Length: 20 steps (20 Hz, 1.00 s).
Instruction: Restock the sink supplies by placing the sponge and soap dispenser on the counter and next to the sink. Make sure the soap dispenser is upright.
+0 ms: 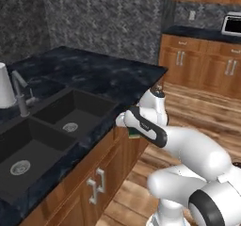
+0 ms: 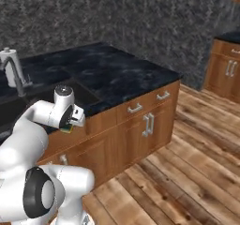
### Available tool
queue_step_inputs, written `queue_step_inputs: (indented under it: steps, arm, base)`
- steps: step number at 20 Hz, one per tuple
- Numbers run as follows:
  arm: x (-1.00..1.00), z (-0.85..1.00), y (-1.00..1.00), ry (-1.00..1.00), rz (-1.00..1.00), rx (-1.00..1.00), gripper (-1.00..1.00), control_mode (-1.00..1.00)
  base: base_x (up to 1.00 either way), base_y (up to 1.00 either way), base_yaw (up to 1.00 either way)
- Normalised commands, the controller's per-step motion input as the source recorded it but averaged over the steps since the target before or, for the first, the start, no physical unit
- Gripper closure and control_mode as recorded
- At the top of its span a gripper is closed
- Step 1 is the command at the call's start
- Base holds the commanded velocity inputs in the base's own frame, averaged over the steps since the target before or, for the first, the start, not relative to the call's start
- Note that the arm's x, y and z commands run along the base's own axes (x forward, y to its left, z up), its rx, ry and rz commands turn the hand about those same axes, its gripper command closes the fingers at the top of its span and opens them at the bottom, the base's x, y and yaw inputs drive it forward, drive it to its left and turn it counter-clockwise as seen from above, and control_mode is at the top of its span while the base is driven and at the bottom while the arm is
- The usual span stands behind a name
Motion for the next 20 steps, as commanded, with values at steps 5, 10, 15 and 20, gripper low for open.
queue_step_inputs:
  steps: [5, 10, 15, 20]
  arm:
    - [0.00, 0.00, 0.00, 0.00, 0.00, 0.00, 1.00, 1.00]
    - [0.00, 0.00, 0.00, 0.00, 0.00, 0.00, 1.00, 1.00]
    - [0.00, 0.00, 0.00, 0.00, 0.00, 0.00, 1.00, 1.00]
    - [0.36, -0.15, 0.00, 0.08, 0.10, 0.00, 1.00, -1.00]
  base:
    - [1.00, -0.57, 0.40]
    - [1.00, -0.51, 0.41]
    - [1.00, -0.22, 0.41]
    - [0.58, -0.04, 0.19]
